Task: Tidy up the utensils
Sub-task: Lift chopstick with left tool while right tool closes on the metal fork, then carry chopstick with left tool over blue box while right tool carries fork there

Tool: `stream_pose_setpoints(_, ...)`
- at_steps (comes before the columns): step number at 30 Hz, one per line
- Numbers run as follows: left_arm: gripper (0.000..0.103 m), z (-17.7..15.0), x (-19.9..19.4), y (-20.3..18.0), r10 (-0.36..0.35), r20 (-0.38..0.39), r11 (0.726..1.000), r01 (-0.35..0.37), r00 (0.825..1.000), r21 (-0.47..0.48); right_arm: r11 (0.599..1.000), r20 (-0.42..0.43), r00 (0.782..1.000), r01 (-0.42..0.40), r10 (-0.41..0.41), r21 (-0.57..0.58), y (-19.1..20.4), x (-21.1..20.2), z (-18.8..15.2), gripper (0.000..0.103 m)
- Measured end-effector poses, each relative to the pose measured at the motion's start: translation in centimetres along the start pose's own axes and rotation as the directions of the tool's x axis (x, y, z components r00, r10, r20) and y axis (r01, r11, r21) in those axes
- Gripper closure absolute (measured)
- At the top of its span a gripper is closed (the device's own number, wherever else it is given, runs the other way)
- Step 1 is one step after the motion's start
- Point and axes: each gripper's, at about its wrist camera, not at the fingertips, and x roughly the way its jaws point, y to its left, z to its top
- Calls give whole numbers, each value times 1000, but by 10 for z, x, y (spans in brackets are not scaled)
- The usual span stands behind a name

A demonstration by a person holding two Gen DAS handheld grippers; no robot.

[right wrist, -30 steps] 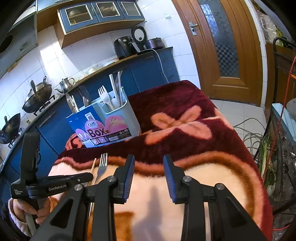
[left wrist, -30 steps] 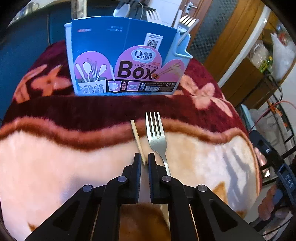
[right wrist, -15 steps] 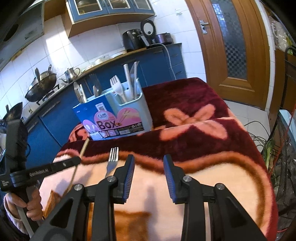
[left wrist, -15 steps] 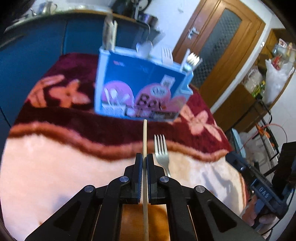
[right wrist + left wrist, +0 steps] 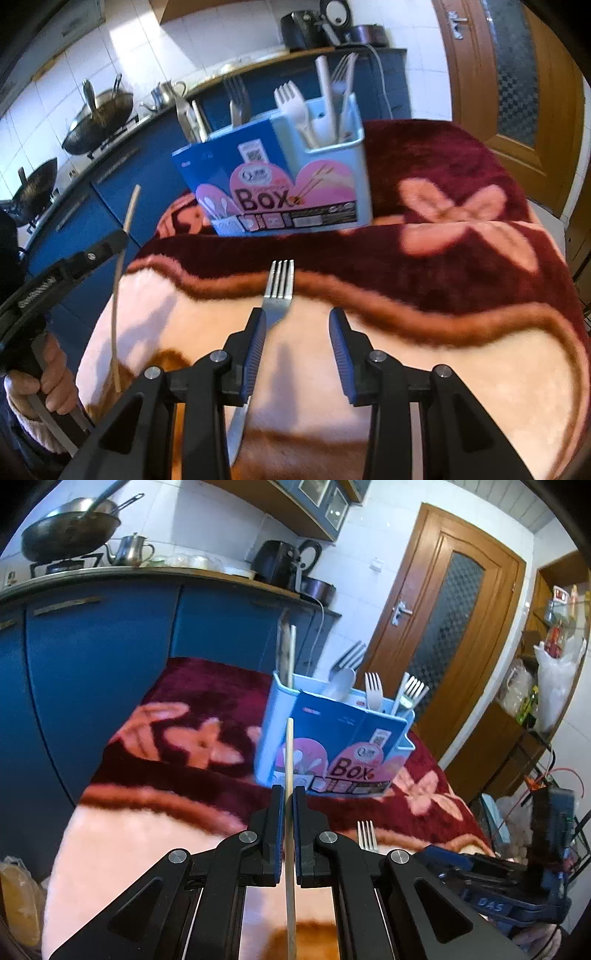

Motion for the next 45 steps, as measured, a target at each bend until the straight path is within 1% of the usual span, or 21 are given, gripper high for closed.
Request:
stream_pose_setpoints(4, 99, 1, -4, 9, -4, 22, 1000, 5, 1000, -17, 1000, -48, 999, -12, 11, -7, 4, 19, 9, 64)
stream_pose_setpoints(9, 99, 2, -8, 16, -11, 43, 999, 12, 999, -30, 1000, -94, 996, 10, -12, -16, 4, 38, 17, 64)
stream_pose_setpoints(11, 99, 3, -8, 17, -12, 51, 999, 13, 999, -30, 999, -94, 995, 10, -13, -32, 5, 41, 20, 63)
stream_pose_setpoints(13, 99, 3, -8, 17, -15, 56, 999, 16, 998, -27, 999, -93, 996, 7, -12, -49, 8, 44, 24, 60)
stream_pose_setpoints(16, 99, 5, -8, 18, -22, 66, 999, 24, 998, -31, 998, -94, 995, 3, -9, -65, 9, 48, 29, 59)
stream_pose_setpoints(21, 99, 6, -11, 17, -23, 84, 999, 26, 996, -28, 996, -109, 994, -35, 27, -77, 5, 60, 35, 58)
stream_pose_setpoints(23, 99, 6, -12, 17, -23, 86, 999, 25, 996, -28, 996, -106, 994, -49, 41, -71, 2, 61, 37, 62)
stream_pose_setpoints(25, 99, 7, -13, 16, -21, 87, 999, 24, 996, -28, 996, -99, 994, -56, 49, -68, -1, 60, 37, 76)
stream_pose_setpoints(26, 99, 7, -13, 16, -20, 88, 999, 23, 996, -30, 996, -96, 994, -65, 59, -64, -2, 59, 37, 80)
stream_pose_setpoints(28, 99, 8, -13, 14, -20, 90, 999, 23, 996, -32, 995, -82, 993, -89, 85, -47, -7, 55, 36, 91)
stream_pose_setpoints(29, 99, 8, -13, 14, -21, 91, 999, 24, 996, -32, 993, -70, 992, -108, 105, -37, -8, 51, 36, 93)
stream_pose_setpoints(31, 99, 10, -13, 11, -25, 100, 999, 29, 995, -30, 992, -40, 993, -116, 115, -39, -8, 43, 34, 98)
stream_pose_setpoints(34, 99, 13, -14, 5, -30, 119, 999, 33, 992, -20, 992, 12, 993, -119, 120, -43, -6, 29, 31, 99)
stream_pose_setpoints(38, 99, 20, -12, -7, -36, 146, 999, 36, 989, 3, 991, 100, 986, -127, 131, -43, -5, 3, 31, 100)
stream_pose_setpoints(42, 99, 33, -11, -18, -39, 201, 999, 35, 979, 22, 992, 211, 971, -103, 116, -69, -1, -25, 32, 100)
stream_pose_setpoints(45, 99, 44, -11, -24, -42, 253, 999, 35, 967, 30, 994, 287, 954, -64, 87, -88, 5, -41, 32, 100)
